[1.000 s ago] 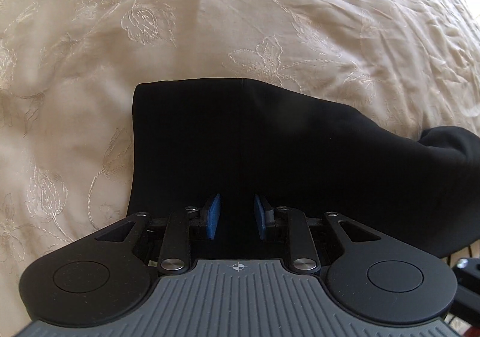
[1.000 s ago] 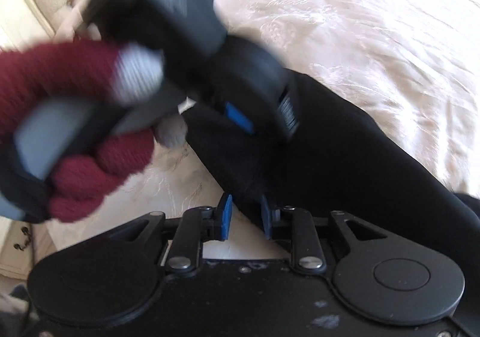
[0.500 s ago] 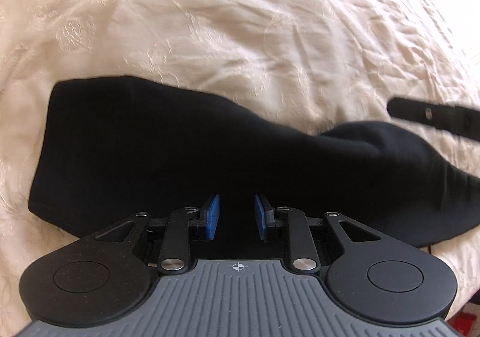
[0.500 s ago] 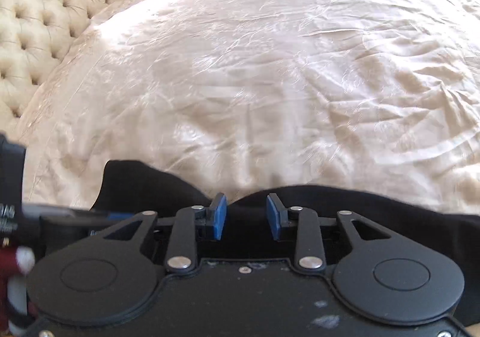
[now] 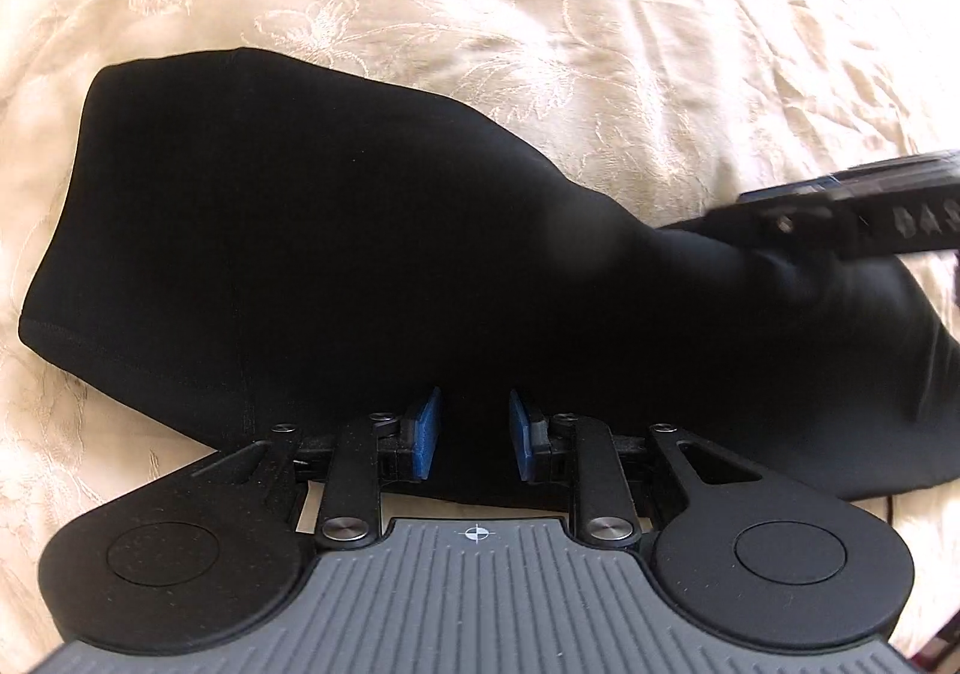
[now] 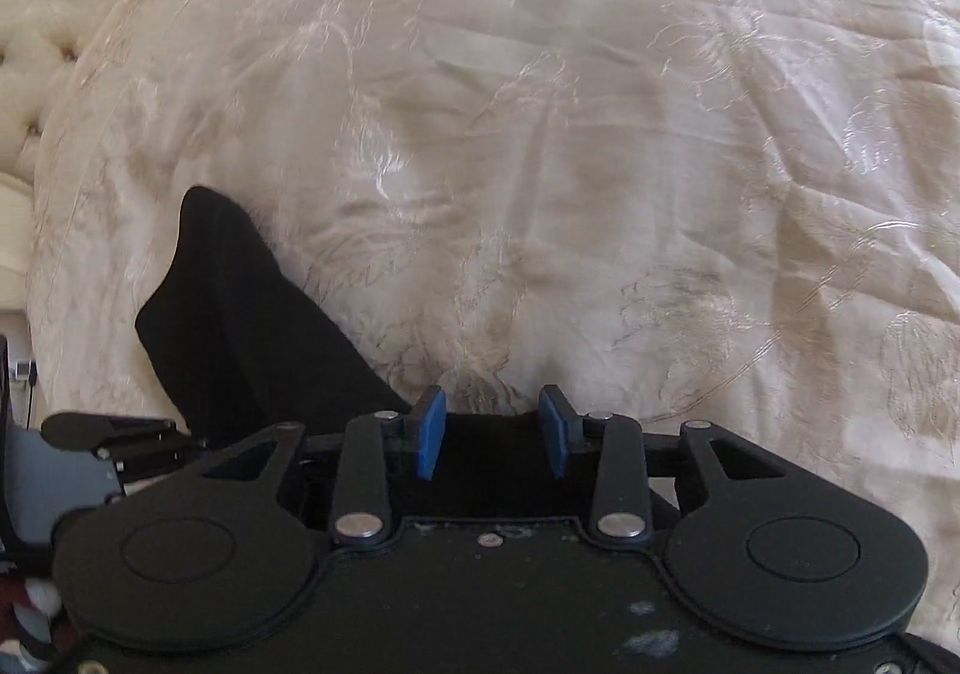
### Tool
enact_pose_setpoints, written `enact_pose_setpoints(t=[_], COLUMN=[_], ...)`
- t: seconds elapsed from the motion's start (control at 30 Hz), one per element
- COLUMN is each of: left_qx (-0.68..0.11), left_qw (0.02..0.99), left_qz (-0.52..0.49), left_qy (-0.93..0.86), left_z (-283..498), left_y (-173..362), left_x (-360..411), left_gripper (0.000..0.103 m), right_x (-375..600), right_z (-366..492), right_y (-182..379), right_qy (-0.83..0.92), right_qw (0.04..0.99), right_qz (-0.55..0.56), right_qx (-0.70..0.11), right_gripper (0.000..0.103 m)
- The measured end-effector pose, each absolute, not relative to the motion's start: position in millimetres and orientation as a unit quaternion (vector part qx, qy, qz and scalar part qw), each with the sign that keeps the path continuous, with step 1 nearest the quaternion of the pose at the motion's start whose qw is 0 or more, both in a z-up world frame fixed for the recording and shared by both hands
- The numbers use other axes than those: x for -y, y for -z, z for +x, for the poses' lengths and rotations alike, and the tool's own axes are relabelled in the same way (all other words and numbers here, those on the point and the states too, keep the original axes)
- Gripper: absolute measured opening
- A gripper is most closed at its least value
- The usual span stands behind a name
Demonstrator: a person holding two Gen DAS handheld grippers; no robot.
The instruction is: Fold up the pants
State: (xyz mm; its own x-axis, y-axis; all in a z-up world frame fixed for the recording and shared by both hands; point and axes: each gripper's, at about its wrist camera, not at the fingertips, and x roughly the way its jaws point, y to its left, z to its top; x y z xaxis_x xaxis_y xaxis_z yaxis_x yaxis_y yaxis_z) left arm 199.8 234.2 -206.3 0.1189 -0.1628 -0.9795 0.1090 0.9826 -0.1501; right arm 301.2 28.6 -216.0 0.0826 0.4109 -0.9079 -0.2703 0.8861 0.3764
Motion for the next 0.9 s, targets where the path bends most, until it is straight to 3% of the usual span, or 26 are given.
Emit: enact_pose_setpoints(t=[0.1,0.17,0.2,0.4,0.67,0.77,0.8,0.9], left_qx=[-0.658,-0.658,-0.659,-0.662,-0.661,-0.658,-0.657,-0.655], left_qw=[0.748,0.747,0.747,0.745,0.746,0.748,0.749,0.750], left_qz=[-0.015,-0.012,-0.011,-0.019,-0.019,-0.017,-0.016,-0.013], left_qy=[0.088,0.087,0.086,0.082,0.086,0.088,0.089,0.091], left_z=[200,201,204,205,206,205,204,203], left_y=[207,209,212,211,208,208,207,205], left_x=[-235,-231,-228,-227,-231,-232,-232,-231], left_gripper=[0.025,0.025,0.025,0.025,0.025,0.025,0.025,0.025], right_x=[-33,-35,-36,-32,-35,-23,-17,0], right_z=[288,275,267,207,156,161,166,190], right_y=[209,200,194,155,149,143,140,139], right_qy=[-0.269,-0.286,-0.294,-0.303,-0.266,-0.216,-0.194,-0.149], right_qw=[0.738,0.745,0.747,0.790,0.809,0.831,0.837,0.840], right_qz=[0.027,0.005,-0.008,-0.027,-0.007,0.030,0.050,0.105], right_qx=[-0.618,-0.603,-0.597,-0.532,-0.524,-0.512,-0.508,-0.510], right_gripper=[0.035,0.016,0.011,0.005,0.006,0.021,0.033,0.035])
